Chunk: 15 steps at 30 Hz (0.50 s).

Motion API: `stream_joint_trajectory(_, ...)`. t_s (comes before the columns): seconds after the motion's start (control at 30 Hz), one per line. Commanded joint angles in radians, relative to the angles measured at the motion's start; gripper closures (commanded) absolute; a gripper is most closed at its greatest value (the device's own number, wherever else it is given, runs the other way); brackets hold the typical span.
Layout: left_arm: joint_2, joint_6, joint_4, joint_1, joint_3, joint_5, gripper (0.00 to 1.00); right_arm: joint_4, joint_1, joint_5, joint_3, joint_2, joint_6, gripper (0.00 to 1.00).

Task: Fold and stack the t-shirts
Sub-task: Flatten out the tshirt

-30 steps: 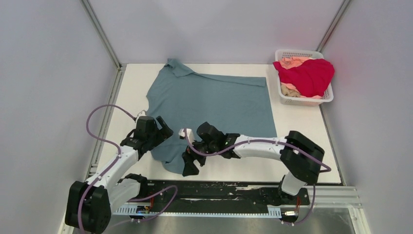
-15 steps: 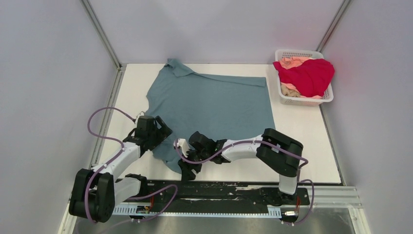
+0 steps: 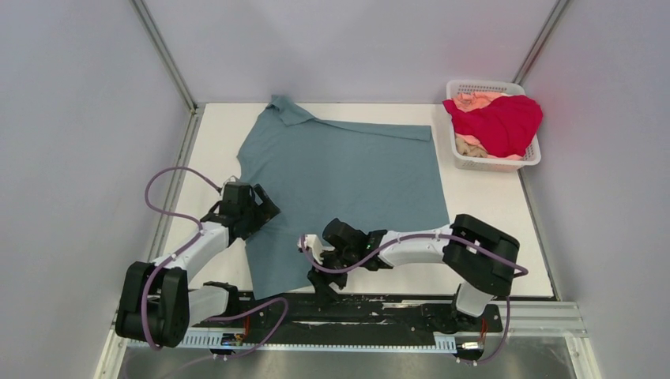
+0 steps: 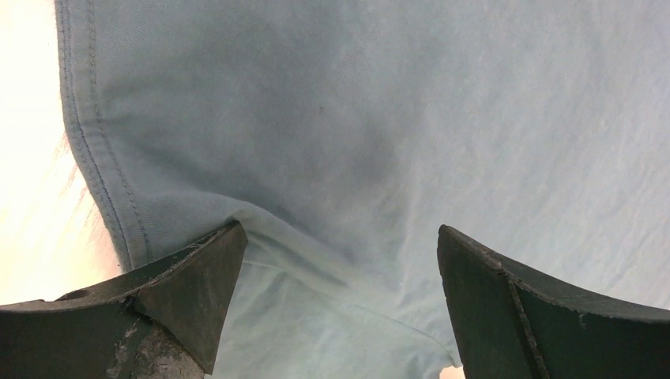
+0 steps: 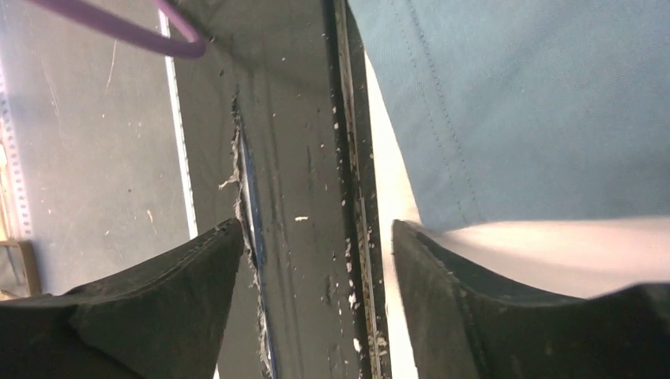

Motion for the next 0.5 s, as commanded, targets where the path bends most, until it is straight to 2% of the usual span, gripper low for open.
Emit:
stream_joint_trajectory(0.0,-0.023,0.050,-0.042,0.010,0.044,0.040,0.00,-0.080,0.002,0.037,0.033,-0.118,-0.051,0.24)
stream_joint_trajectory(0.1,-0.067,0.058,-0.082,0.005,0.061,0.061,0.00,-0.080,-0.046,0.170,0.056,-0.220,0.006,0.10)
stream_joint_trajectory(0.17,-0.105,0.058,-0.121,-0.010,0.076,0.044,0.00,-0.080,-0.131,0.206,0.055,-0.282,0.095,0.01)
stream_joint_trajectory(0.3,-0.173,0.057,-0.225,-0.072,0.122,-0.043,0.00,-0.095,-0.341,0.336,-0.019,-0.402,0.209,0.00)
stream_joint_trajectory(0.4,-0.206,0.060,-0.276,-0.117,0.148,-0.063,0.00,-0.184,-0.507,0.484,-0.082,-0.497,0.309,0.00)
stream_joint_trajectory(0.47,-0.217,0.058,-0.329,-0.137,0.149,-0.050,0.00,-0.246,-0.616,0.506,-0.139,-0.555,0.375,0.00)
